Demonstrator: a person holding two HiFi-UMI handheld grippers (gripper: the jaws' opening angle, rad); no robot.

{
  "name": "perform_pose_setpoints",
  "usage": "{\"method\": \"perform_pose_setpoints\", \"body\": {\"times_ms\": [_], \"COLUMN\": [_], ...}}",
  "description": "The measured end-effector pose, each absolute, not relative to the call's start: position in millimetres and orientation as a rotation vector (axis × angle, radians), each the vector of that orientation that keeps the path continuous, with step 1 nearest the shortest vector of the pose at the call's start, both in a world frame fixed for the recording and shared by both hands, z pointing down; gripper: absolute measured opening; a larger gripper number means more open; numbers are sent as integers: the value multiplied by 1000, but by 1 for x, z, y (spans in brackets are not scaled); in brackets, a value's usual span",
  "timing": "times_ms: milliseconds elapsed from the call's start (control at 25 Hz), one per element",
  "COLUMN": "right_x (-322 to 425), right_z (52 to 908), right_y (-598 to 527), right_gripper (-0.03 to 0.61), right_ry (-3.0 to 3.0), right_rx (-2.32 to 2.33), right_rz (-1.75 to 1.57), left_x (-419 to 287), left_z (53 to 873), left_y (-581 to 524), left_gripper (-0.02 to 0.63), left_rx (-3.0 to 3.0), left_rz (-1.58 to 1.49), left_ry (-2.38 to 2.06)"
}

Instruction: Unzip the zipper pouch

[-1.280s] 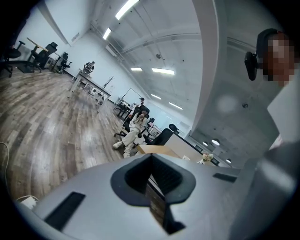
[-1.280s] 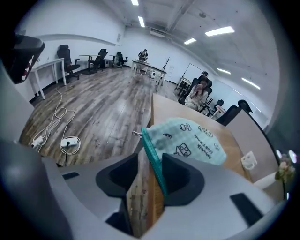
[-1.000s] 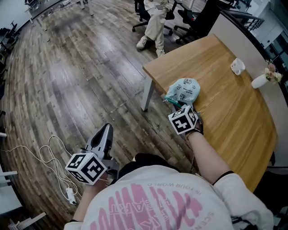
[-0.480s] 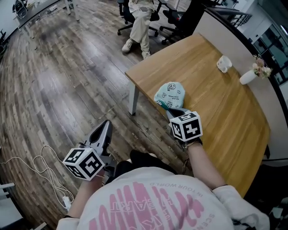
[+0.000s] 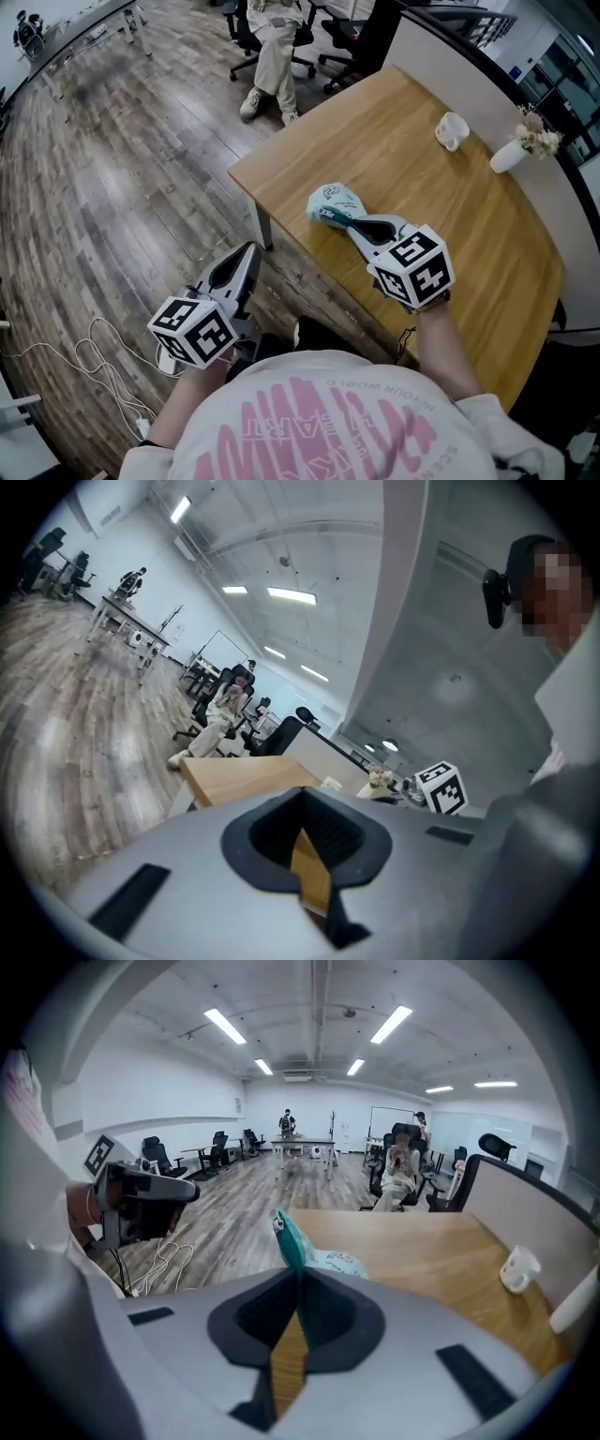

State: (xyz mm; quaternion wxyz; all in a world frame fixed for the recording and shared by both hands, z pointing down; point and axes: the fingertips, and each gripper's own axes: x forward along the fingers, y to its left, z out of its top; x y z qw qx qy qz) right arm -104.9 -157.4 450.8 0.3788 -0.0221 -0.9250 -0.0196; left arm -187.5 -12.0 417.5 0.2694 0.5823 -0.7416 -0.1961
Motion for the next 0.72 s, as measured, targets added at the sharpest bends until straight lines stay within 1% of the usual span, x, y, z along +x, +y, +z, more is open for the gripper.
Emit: {"method": "perform_pose_setpoints", "body": {"times_ms": [80, 200, 280, 440, 520, 600, 720], "right_x": [-104, -107, -105, -90, -84, -80, -77], "right_z": [443, 427, 416, 401, 391, 379, 361], "right_y": [-170, -188, -199, -219, -225, -230, -236], "right_gripper": [17, 17, 17, 17, 17, 17, 17], "right_ry": [-2379, -2435, -2461, -2479, -2504, -2534, -2567], "right_rx": [-76, -87, -88, -81, -72, -51, -25], "right_rz": [-88, -108, -131, -173, -185, -200, -231], "left_x": [-182, -178, -173, -153, -144, -138, -135], "left_z": [409, 396, 387, 374, 370, 365, 358], "left_y": [-34, -66, -86, -120, -135, -151, -174], "left_gripper": [2, 2, 15, 28, 50, 88, 95], "left_rx": [1639, 1753, 1822, 1899, 1974, 2069, 2162], "left_rz": [-519, -416, -359, -359, -303, -216, -118], "left_ry": [-1983, -1971, -1964, -1923, -1878, -1822, -1793]}}
